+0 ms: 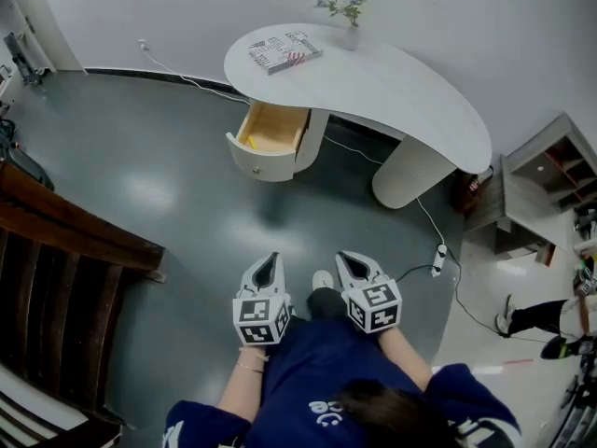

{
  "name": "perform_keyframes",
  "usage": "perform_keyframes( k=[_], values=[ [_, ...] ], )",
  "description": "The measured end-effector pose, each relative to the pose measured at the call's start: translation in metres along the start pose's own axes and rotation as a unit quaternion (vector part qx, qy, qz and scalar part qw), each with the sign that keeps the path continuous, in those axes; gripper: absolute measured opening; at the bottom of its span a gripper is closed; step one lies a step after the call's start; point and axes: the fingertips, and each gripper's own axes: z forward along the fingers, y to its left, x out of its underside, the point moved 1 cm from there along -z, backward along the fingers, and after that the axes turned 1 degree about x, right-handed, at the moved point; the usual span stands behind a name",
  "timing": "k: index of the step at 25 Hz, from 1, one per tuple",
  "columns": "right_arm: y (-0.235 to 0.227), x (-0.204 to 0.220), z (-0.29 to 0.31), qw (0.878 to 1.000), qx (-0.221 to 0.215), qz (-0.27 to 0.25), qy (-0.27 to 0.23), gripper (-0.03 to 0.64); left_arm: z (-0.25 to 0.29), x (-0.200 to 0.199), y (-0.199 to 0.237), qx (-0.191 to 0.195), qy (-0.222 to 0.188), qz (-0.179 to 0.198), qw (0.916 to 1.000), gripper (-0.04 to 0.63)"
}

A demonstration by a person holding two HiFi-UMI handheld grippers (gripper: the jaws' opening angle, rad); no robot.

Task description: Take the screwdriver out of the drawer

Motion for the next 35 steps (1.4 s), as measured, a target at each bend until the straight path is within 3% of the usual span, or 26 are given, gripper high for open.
perform_keyframes(
  k=[5,16,25,35],
  values=[
    [-0.010,0.007,0.018,0.999,-0.008,0.033,0.007,0.006,0.008,0.004,0.000,0.020,0.009,0.000,0.9998,0.005],
    [-0.039,-0.046,0.111,0.997,-0.079,0.006,0.012,0.006,0.064,-0.030,0.048,-0.069,0.002,-0.019,0.9975,0.005],
    [-0.086,-0.097,0.185,0.992,-0.128,-0.001,0.017,0.006,0.147,-0.066,0.062,-0.099,0.020,-0.012,0.9948,0.005],
    [-0.132,-0.129,0.232,0.984,-0.177,-0.018,0.028,0.006,0.217,-0.092,0.058,-0.132,0.020,-0.031,0.9906,0.005]
  ],
)
